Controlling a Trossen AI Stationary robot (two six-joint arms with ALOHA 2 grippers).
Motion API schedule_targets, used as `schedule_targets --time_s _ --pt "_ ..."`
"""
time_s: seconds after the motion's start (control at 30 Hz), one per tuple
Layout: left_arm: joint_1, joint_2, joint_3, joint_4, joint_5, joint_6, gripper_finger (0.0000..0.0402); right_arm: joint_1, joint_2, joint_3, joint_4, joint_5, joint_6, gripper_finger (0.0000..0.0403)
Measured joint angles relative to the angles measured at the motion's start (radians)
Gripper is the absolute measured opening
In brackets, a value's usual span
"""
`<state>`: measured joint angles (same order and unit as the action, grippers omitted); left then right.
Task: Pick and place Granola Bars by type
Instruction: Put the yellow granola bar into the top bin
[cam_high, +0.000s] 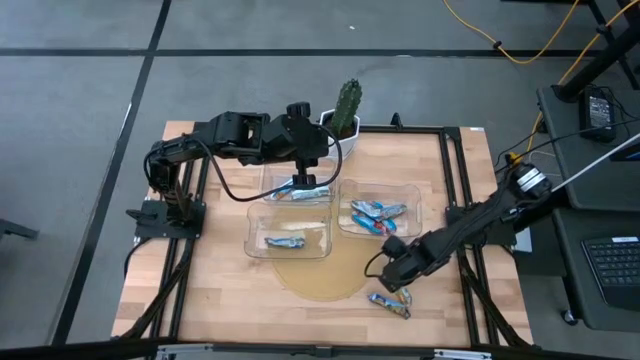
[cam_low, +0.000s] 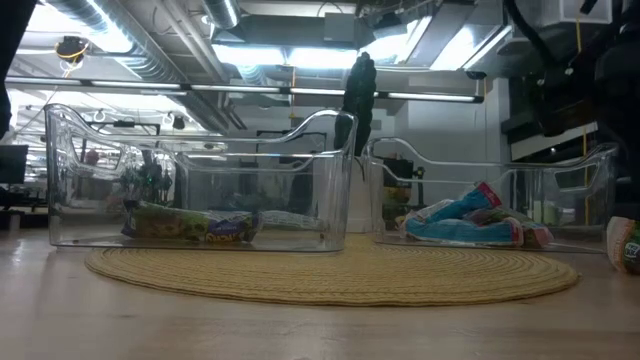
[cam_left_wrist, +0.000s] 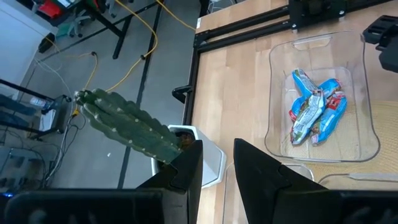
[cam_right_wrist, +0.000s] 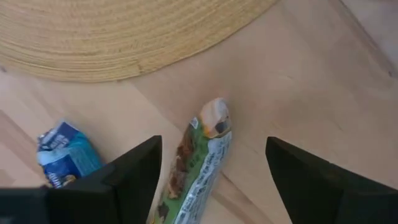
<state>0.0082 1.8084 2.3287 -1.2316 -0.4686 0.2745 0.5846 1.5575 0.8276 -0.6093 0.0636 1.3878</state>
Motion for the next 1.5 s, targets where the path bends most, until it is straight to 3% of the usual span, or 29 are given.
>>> schedule_targets --time_s 0.23,0.8,1.03,1.17,1.3,1.5 --pt "0.000 0.000 0.000 0.000 0.000 0.001 0.0084 -0.026 0.021 0.000 0.045 -0.013 -0.014 0.0268" --pt "0.000 0.000 0.000 0.000 -0.001 0.001 0.0084 -0.054 0.021 0.000 0.046 -0.023 -0.061 0.0088" --pt "0.000 0.000 0.000 0.000 -0.001 0.000 0.0084 -0.049 0.015 0.007 0.044 -0.217 -0.045 0.0034" --pt "0.000 0.000 0.000 0.000 -0.001 0.000 0.0084 -0.020 0.004 0.050 0.033 -0.249 -0.040 0.0009" --pt "0.000 0.000 0.000 0.000 -0.001 0.001 0.0084 -0.007 -0.039 0.103 -0.047 -0.225 -0.041 0.0007" --pt "0.000 0.000 0.000 0.000 0.000 -0.002 0.0084 -0.006 -0.120 0.220 -0.302 -0.123 -0.062 0.0007"
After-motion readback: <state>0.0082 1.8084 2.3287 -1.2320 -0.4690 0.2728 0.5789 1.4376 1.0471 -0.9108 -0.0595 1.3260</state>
